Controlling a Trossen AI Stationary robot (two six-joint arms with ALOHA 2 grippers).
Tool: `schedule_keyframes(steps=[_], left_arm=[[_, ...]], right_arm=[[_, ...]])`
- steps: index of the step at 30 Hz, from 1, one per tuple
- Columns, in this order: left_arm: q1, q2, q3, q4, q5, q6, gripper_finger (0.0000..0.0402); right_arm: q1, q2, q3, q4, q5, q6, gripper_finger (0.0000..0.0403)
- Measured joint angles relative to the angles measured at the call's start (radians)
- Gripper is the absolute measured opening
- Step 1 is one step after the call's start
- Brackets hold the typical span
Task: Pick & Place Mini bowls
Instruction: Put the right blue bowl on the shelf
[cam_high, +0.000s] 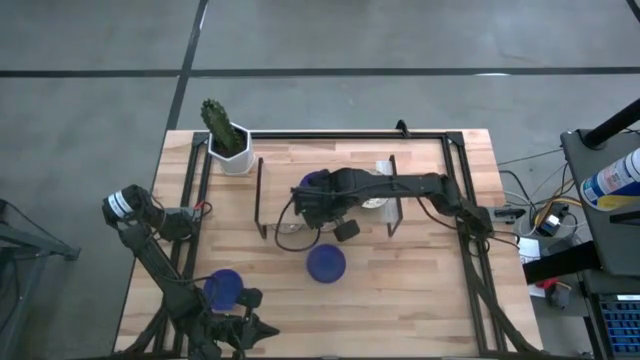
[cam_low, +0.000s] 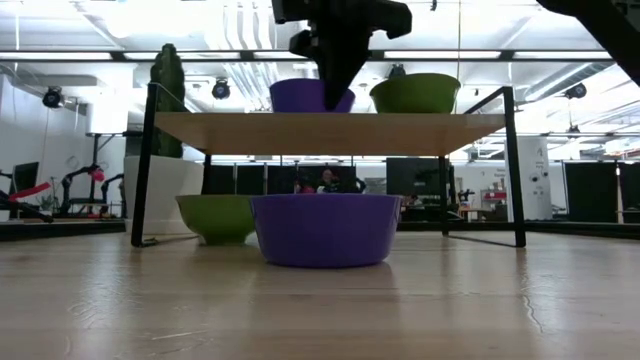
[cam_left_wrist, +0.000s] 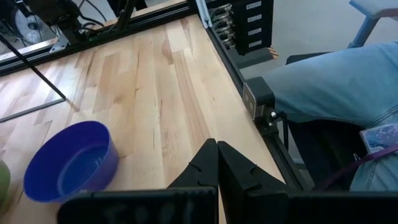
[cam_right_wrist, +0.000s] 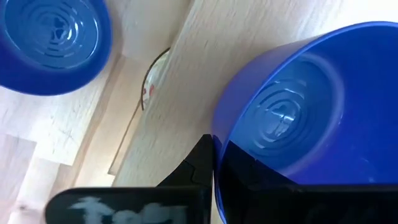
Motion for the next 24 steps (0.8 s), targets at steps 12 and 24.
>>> schedule_keyframes(steps=[12,24], left_arm=[[0.000,0.000,0.000,-0.001,0.000,-0.021,0.0000],[0.001,0.000,0.000,-0.001,-0.020,-0.022,0.0000]], right_arm=[[-0.003,-0.001,0.001,-0.005,0.042,0.007,0.0029],[0.048,-0.033,0.007,0.021,0.098,0.045,0.0105]])
